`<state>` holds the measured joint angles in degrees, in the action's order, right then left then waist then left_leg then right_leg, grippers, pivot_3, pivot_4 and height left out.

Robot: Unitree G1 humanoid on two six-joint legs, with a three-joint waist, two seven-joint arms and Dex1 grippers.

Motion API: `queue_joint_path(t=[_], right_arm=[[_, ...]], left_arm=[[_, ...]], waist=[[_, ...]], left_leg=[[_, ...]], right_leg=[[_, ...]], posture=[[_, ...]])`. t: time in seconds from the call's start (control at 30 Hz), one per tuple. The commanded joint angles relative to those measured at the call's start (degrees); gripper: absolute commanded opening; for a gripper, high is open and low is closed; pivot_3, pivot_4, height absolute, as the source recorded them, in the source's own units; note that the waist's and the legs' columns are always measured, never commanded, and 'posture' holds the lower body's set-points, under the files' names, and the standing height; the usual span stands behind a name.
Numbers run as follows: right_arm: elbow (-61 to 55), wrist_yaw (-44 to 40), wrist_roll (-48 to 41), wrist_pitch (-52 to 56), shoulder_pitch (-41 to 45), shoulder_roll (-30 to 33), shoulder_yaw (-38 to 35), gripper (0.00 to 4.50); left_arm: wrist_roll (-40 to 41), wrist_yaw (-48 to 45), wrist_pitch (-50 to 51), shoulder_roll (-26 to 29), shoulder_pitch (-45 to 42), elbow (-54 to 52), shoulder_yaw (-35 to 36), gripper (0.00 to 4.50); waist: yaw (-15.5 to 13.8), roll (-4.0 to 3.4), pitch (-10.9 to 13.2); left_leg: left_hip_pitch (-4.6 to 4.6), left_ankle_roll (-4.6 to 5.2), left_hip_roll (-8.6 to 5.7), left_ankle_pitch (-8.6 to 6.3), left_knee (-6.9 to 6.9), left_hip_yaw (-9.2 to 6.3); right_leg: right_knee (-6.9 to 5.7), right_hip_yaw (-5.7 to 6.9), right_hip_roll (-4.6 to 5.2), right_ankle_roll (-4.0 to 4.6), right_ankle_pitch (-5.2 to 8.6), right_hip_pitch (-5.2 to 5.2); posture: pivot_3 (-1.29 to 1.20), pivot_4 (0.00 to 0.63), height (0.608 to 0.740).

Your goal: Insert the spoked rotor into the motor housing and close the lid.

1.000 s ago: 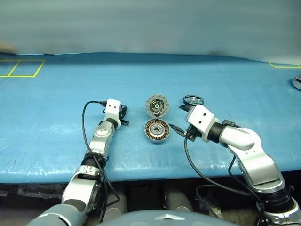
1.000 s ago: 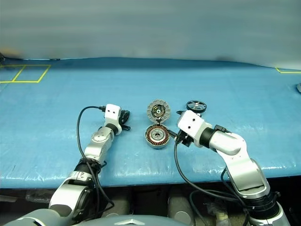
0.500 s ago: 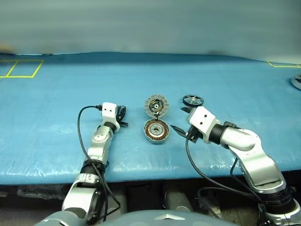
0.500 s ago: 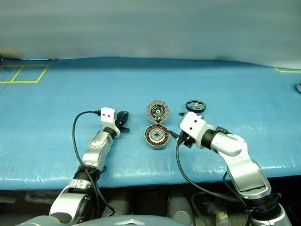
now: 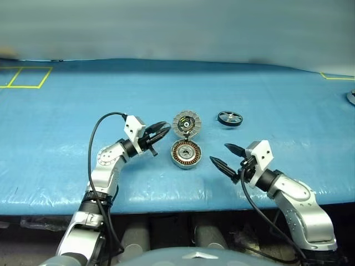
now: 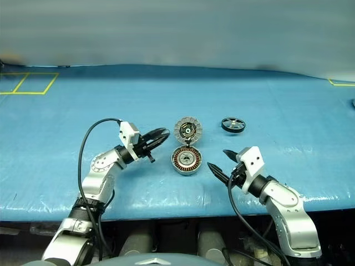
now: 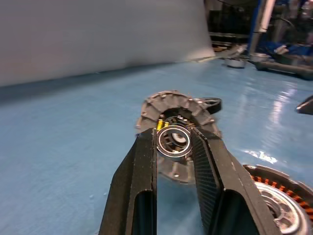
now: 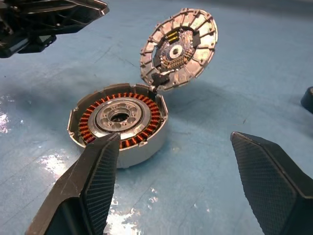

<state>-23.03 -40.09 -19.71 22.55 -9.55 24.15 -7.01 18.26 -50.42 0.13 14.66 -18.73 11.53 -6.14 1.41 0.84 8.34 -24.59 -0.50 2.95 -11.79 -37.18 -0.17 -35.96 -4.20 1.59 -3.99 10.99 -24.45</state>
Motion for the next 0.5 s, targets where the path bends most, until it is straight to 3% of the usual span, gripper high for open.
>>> queue_joint_path(t=[0.03, 0.5], right_arm=[[1.6, 0.0, 0.4, -4.3, -0.1, -0.6, 0.7, 3.79], [7.9, 3.1, 9.3, -12.3, -1.1, 0.9, 7.2, 3.79]], left_arm=[[-1.0, -3.7, 2.9, 1.0, -1.5, -1.4, -3.5, 0.68], [-7.5, -8.4, 1.6, -0.9, -8.1, 11.4, -9.2, 0.68]], waist=[[0.2, 0.0, 0.0], [0.0, 0.01, 0.0]], left_leg=[[0.01, 0.01, 0.01, 0.0, -0.01, 0.0], [-0.03, 0.02, 0.0, 0.01, 0.04, -0.02]], right_leg=[[0.0, 0.0, 0.0, 0.0, 0.0, 0.0], [-0.03, 0.01, -0.04, 0.0, 0.0, -0.06]], posture=[[0.0, 0.15, 0.74], [0.0, 0.15, 0.74]])
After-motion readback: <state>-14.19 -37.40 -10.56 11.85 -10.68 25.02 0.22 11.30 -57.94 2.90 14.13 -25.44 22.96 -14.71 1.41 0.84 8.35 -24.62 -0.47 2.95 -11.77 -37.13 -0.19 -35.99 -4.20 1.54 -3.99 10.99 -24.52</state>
